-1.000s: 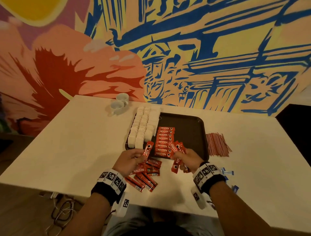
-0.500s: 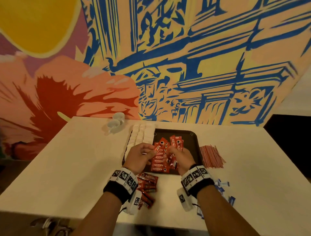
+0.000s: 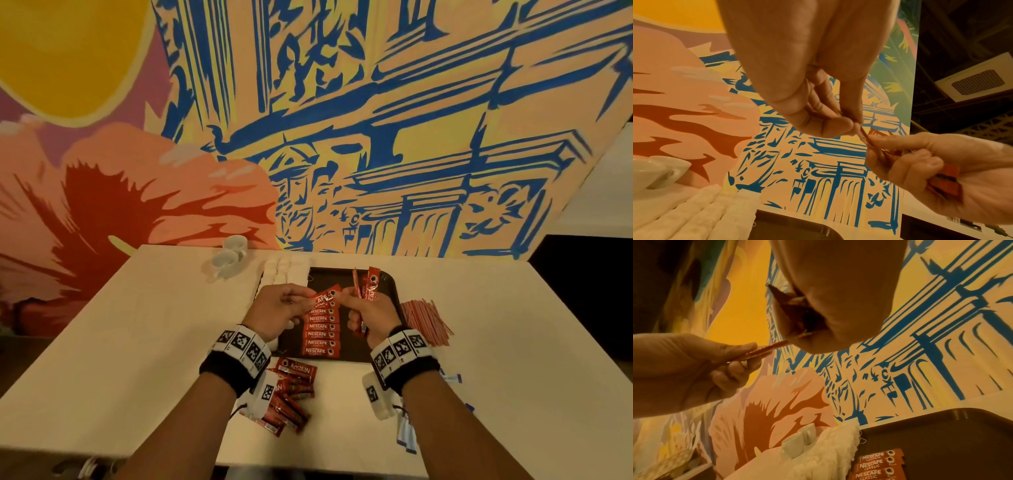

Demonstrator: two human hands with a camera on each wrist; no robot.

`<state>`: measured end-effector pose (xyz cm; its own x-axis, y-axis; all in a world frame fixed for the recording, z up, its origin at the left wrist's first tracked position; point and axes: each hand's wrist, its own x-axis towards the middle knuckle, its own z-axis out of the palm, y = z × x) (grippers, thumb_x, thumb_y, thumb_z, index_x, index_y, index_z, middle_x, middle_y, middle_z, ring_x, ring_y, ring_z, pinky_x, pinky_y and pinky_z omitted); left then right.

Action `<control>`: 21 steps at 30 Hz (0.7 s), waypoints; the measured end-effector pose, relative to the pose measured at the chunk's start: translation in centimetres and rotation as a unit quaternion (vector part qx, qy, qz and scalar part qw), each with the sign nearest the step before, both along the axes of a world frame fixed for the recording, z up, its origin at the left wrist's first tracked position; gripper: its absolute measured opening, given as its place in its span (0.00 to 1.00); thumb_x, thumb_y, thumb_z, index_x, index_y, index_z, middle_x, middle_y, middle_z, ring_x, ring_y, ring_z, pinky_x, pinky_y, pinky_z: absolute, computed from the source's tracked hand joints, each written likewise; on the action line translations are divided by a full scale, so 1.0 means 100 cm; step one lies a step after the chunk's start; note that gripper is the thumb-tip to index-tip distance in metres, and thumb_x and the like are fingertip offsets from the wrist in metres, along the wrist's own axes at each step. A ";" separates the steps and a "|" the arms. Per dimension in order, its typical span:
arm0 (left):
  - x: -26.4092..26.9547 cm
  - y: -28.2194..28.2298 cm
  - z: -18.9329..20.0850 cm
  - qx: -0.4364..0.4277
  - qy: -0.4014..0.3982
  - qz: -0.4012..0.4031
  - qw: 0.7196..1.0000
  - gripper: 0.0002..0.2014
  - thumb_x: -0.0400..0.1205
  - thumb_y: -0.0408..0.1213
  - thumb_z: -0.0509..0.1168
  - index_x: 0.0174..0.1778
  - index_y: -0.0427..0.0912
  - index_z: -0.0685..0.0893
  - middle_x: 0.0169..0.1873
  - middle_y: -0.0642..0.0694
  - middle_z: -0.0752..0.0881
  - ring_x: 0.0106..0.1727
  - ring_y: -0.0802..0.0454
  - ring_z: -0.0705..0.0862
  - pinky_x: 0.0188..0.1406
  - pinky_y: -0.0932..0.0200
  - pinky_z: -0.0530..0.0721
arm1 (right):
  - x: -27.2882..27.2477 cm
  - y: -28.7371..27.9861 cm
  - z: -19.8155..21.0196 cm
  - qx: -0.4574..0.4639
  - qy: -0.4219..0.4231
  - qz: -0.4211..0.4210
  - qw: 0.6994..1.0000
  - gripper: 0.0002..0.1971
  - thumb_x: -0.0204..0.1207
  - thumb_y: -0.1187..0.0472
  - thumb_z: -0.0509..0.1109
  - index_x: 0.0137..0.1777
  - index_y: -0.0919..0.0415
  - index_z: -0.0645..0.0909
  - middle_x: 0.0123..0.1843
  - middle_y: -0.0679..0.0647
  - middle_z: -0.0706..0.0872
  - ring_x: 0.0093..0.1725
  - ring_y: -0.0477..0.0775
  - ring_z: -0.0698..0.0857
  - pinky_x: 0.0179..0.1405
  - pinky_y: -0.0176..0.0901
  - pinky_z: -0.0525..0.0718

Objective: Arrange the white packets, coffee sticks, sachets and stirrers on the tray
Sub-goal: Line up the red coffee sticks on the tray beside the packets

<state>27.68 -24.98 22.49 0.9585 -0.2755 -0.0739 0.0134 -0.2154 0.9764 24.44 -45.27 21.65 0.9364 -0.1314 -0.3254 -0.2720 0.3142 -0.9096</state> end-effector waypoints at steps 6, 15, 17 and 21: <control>0.017 -0.003 -0.003 0.052 -0.006 -0.033 0.998 0.07 0.79 0.36 0.75 0.52 0.50 0.92 0.44 0.46 0.93 0.46 0.47 0.90 0.42 0.56 0.88 | 0.012 -0.013 -0.003 -0.024 0.007 -0.013 1.000 0.12 0.71 0.68 0.83 0.52 0.63 0.86 0.31 0.55 0.84 0.22 0.47 0.77 0.21 0.39 0.76; 0.037 -0.020 -0.008 0.226 -0.106 -0.039 0.968 0.11 0.81 0.45 0.74 0.59 0.59 0.88 0.54 0.60 0.87 0.51 0.60 0.85 0.54 0.54 0.87 | 0.028 -0.025 -0.018 -0.063 0.034 -0.083 0.994 0.14 0.70 0.66 0.84 0.53 0.63 0.85 0.26 0.52 0.86 0.22 0.49 0.77 0.25 0.43 0.78; 0.040 -0.027 -0.004 0.287 -0.157 -0.064 0.943 0.18 0.79 0.49 0.75 0.65 0.58 0.85 0.55 0.63 0.82 0.53 0.63 0.79 0.58 0.59 0.79 | 0.032 -0.028 -0.021 -0.065 0.043 -0.085 0.993 0.14 0.71 0.65 0.84 0.53 0.63 0.86 0.28 0.52 0.86 0.23 0.48 0.78 0.27 0.43 0.79; 0.054 -0.043 -0.005 0.397 -0.218 -0.107 0.885 0.20 0.80 0.53 0.72 0.68 0.57 0.83 0.60 0.57 0.84 0.62 0.56 0.78 0.61 0.59 0.73 | 0.040 -0.029 -0.029 -0.065 0.051 -0.081 0.993 0.12 0.70 0.64 0.85 0.50 0.60 0.85 0.26 0.51 0.85 0.22 0.48 0.78 0.28 0.44 0.78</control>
<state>33.08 -29.25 21.95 0.8762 -0.4806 0.0378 -0.4506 -0.7886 0.4185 28.42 -48.18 18.74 0.8628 -0.3246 -0.3876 -0.3198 0.2434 -0.9157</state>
